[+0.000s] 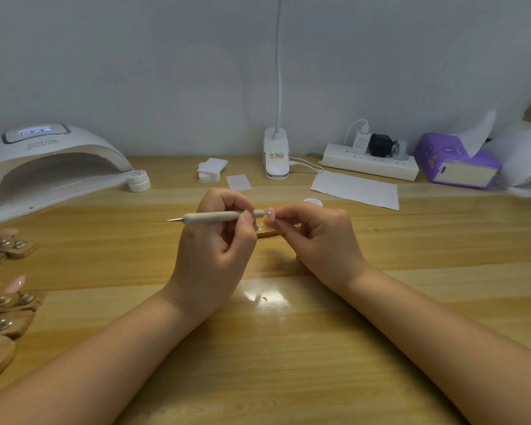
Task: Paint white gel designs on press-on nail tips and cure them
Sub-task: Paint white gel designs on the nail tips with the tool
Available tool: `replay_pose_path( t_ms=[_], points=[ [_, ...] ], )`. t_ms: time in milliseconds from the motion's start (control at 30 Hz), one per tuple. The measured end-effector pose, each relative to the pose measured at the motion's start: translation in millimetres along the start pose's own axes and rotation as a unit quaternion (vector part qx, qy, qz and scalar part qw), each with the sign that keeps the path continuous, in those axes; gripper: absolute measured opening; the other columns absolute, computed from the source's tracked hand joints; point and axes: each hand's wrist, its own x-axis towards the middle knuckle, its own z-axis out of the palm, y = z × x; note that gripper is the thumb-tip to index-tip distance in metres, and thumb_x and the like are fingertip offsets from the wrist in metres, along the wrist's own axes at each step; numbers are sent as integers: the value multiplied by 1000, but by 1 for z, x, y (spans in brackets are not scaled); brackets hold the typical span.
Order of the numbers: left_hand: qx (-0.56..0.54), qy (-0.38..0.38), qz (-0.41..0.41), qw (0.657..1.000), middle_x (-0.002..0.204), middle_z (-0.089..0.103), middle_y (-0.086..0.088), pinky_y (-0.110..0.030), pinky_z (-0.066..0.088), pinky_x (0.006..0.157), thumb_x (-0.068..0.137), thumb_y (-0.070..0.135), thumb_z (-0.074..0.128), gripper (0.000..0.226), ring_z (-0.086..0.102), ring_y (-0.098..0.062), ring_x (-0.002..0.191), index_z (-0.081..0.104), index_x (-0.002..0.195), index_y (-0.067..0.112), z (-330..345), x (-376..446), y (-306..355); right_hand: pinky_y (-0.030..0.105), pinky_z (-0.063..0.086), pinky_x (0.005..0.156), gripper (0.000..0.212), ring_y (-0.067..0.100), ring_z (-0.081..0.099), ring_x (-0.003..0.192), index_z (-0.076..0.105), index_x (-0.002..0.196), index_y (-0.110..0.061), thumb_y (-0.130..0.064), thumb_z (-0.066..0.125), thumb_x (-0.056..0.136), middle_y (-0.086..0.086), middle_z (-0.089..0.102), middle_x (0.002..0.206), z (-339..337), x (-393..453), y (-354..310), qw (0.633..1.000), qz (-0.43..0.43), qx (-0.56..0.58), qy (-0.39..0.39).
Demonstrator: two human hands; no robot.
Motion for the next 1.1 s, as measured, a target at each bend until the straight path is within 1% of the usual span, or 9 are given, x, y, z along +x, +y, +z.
replay_pose_path(
  t_ms=[67, 167, 367, 467, 533, 700, 767, 900, 1100],
  points=[
    [2, -1, 2, 1000, 70, 58, -4, -41, 47, 54, 86, 27, 47, 7, 55, -21, 59, 51, 91, 26, 0, 0, 0, 27, 54, 63, 14, 0, 62, 69, 75, 95, -11, -20, 67, 89, -3, 74, 85, 0, 0, 0, 1000, 2, 0, -2],
    [3, 1, 3, 1000, 69, 58, -6, -42, 46, 54, 86, 27, 47, 7, 54, -21, 58, 51, 91, 25, 0, 0, 0, 25, 53, 62, 14, -2, 60, 67, 75, 95, -10, -19, 68, 88, -3, 74, 84, 0, 0, 0, 1000, 1, 2, 1],
    [-28, 23, 5, 999, 70, 57, 6, -28, 47, 53, 87, 23, 47, 5, 55, -13, 60, 50, 91, 24, -1, 0, 0, 7, 43, 60, 17, -14, 56, 63, 75, 92, -10, -24, 66, 87, -11, 69, 82, 0, 0, -3, 1000, -1, 15, 15],
    [-56, 29, 2, 998, 72, 56, 5, -23, 43, 54, 88, 23, 47, 6, 53, -8, 60, 50, 93, 22, -2, 1, -1, 7, 43, 60, 23, -15, 55, 63, 75, 93, -11, -30, 63, 88, -13, 68, 83, 0, 0, -3, 1000, 2, 15, 12],
    [-69, 35, 0, 997, 72, 55, -1, -21, 41, 54, 88, 23, 46, 6, 51, -8, 59, 50, 93, 23, -2, 1, 0, 10, 44, 60, 19, -14, 55, 63, 75, 92, -10, -26, 65, 88, -11, 69, 82, 0, 0, -2, 1000, 3, 14, 16],
    [-65, 27, -1, 998, 71, 55, -2, -21, 42, 53, 88, 23, 47, 6, 52, -8, 58, 50, 92, 20, -1, 1, 1, 16, 48, 61, 13, -11, 57, 65, 75, 94, -9, -19, 69, 87, -7, 72, 84, 0, 0, -1, 1000, 10, 17, 20],
    [-51, 20, 2, 998, 70, 55, 1, -26, 45, 53, 87, 23, 47, 6, 53, -11, 59, 51, 91, 21, 0, 0, 1, 18, 50, 61, 13, -8, 58, 66, 75, 95, -8, -18, 70, 87, -2, 74, 85, -1, 1, -1, 999, 17, 23, 17],
    [-20, 5, 22, 1000, 70, 55, -4, -40, 45, 51, 88, 22, 47, 6, 51, -21, 57, 50, 92, 24, 1, -2, 1, 13, 46, 60, 14, -9, 57, 63, 74, 97, -8, -16, 69, 87, -1, 74, 86, -2, 0, -1, 999, 19, 30, 6],
    [-8, -2, 30, 1000, 69, 54, -6, -39, 43, 47, 89, 22, 47, 7, 49, -22, 54, 49, 93, 27, 1, -2, 0, 11, 45, 58, 14, -11, 56, 61, 74, 98, -9, -17, 68, 88, -1, 74, 86, -2, 0, -1, 1000, 15, 22, 3]
  ],
)
